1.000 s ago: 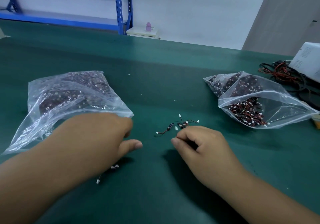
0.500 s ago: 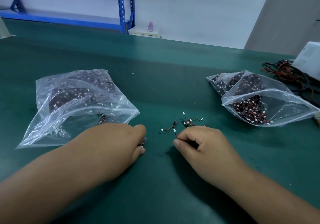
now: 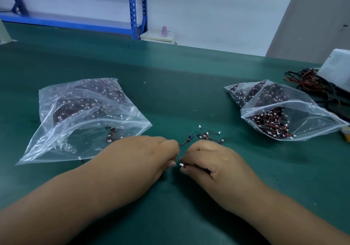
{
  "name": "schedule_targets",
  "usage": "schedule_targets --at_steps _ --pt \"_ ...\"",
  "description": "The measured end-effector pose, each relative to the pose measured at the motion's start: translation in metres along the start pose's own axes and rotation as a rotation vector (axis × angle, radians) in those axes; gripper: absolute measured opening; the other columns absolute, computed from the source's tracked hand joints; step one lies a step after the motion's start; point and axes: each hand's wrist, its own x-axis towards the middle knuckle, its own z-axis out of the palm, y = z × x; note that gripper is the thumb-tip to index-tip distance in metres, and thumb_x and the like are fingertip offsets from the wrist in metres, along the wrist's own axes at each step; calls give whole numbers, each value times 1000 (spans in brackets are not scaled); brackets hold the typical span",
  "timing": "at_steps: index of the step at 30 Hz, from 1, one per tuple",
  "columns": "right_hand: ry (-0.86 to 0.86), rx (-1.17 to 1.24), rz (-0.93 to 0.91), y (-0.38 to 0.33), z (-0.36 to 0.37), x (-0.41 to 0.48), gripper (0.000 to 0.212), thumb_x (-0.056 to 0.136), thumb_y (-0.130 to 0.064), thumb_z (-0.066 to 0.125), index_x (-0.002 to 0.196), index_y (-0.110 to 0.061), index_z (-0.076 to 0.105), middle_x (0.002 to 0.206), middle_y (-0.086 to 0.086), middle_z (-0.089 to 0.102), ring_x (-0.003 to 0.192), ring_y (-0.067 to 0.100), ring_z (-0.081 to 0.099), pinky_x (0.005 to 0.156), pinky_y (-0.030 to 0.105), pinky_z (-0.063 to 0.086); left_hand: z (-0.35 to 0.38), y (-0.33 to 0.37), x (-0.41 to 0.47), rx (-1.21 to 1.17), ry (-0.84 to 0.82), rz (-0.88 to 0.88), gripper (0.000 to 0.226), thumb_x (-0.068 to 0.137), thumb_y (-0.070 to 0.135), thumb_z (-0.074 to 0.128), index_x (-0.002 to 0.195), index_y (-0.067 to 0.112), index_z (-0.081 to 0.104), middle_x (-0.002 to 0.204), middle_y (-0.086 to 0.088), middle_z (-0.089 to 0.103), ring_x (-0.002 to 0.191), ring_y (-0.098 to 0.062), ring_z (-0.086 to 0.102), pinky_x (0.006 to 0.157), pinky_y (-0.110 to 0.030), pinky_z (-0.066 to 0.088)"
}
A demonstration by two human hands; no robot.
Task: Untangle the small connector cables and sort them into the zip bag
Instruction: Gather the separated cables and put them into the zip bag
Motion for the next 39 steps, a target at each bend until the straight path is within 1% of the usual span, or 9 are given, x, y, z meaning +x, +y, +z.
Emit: schedule_targets --at_steps 5,9,11,13,15,18,22,33,39 --pt "8 -69 -14 -4 1 0 21 93 -38 56 102 -28 73 85 -5 63 83 18 62 69 39 53 -2 6 0 -141 36 39 15 91 52 24 94 41 34 92 15 48 83 -6 44 76 -29 41" --pt "154 -87 24 -5 -2 0 16 90 -32 59 100 -31 71 81 -11 61 78 5 55 69 31 48 -2 9 -2 -184 65 57 17 93 51 30 96 38 41 89 16 48 82 -6 44 75 -29 42" --pt "116 -65 79 -5 -2 -1 29 86 -30 62 114 -34 66 91 -15 64 84 1 55 76 27 49 -5 13 -3 -161 42 78 20 92 49 31 96 36 46 87 16 48 81 -7 47 74 -26 45" --pt "29 -47 92 -6 -1 -1 42 85 -28 61 126 -38 60 106 -15 68 98 7 61 86 32 51 -8 16 -1 -93 17 148 9 89 36 52 91 30 59 79 15 57 71 -8 55 63 -13 40" --pt "-64 -64 43 -9 0 -1 31 89 -29 53 117 -41 58 100 -10 65 97 17 61 82 41 51 -13 19 1 -34 58 198 6 83 26 68 87 22 67 76 9 64 65 -10 60 58 -12 31" --pt "-70 -63 -2 -8 -1 -1 8 93 -33 47 96 -33 54 82 -8 51 82 19 54 70 46 48 -8 18 2 -96 47 133 21 99 33 45 111 24 60 104 5 62 93 -14 57 70 -18 30" --pt "-68 -59 -22 -8 -2 0 8 95 -38 51 90 -33 47 75 -12 42 75 12 49 65 42 47 -6 14 3 -65 48 120 24 103 35 37 119 29 53 112 9 56 99 -10 51 72 -17 27" --pt "-88 -68 -4 -8 -2 0 22 91 -46 55 92 -27 66 74 -13 43 74 15 52 65 41 49 -7 10 0 -144 82 73 8 91 20 62 98 23 65 90 11 62 85 -6 44 72 6 26" --pt "29 -44 13 -5 -3 0 16 93 -36 59 80 -28 59 68 -12 42 67 11 48 60 39 47 -3 7 -1 -253 121 18 6 93 45 43 96 40 46 86 21 49 85 8 45 70 -11 37"
